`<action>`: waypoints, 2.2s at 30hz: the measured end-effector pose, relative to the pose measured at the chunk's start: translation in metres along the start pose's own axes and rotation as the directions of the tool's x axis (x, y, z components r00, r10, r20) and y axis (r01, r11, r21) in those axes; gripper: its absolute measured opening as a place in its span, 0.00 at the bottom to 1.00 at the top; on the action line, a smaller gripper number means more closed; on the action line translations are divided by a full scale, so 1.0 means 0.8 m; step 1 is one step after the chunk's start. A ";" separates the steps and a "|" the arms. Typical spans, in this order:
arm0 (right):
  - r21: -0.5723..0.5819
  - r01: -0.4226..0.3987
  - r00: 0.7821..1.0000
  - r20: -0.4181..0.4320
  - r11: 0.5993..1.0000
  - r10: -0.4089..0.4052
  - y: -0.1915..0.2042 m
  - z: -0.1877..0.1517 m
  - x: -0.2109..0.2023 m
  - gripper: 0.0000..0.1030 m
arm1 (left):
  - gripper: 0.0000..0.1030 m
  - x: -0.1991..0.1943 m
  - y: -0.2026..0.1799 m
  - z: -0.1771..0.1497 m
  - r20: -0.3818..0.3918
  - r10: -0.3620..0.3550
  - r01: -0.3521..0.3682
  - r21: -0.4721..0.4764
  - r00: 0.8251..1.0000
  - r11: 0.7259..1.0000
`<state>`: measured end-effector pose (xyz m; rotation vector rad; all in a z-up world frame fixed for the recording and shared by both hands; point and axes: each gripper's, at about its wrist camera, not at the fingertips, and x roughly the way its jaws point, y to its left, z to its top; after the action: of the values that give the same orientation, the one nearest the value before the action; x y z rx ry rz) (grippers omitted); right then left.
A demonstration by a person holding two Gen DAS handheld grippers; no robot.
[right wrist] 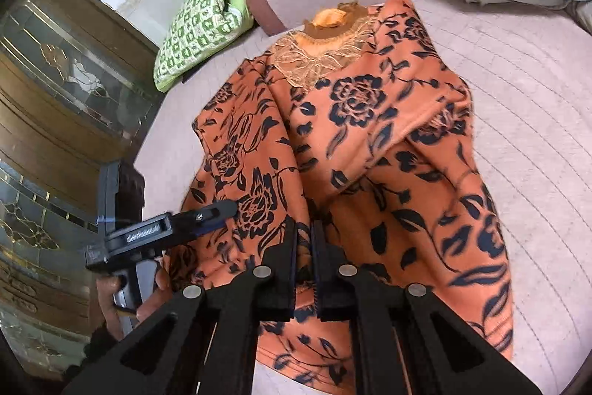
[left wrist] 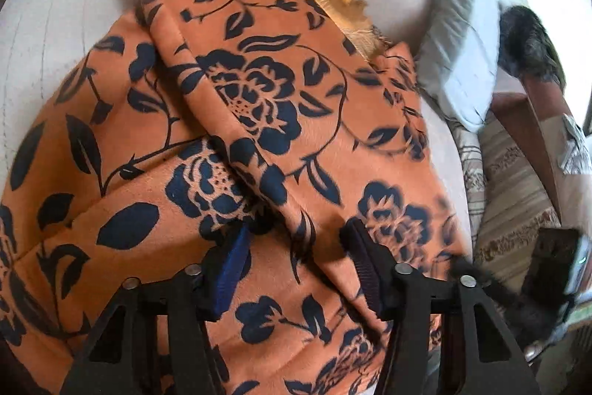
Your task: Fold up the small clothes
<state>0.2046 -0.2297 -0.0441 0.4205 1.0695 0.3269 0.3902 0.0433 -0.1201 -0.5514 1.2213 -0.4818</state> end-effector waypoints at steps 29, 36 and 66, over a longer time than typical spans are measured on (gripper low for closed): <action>0.151 -0.004 0.996 -0.091 0.989 0.017 -0.066 -0.004 0.055 0.07 | 0.26 -0.025 0.015 -0.011 0.083 0.059 -0.053 -0.064 0.995 0.997; 0.015 0.163 0.987 -0.021 0.987 -0.162 -0.047 0.003 -0.007 0.06 | 0.21 -0.024 0.012 -0.009 0.074 0.042 -0.038 -0.060 0.996 0.997; -0.074 0.034 0.982 -0.181 0.997 -0.047 0.140 0.351 0.325 0.51 | 0.09 -0.070 0.154 0.142 0.197 -0.056 0.134 -0.409 0.979 0.903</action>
<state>0.5651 -0.0619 -0.0747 0.3090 1.2398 0.3710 0.4900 0.1888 -0.1291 -1.0075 1.1284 -0.2397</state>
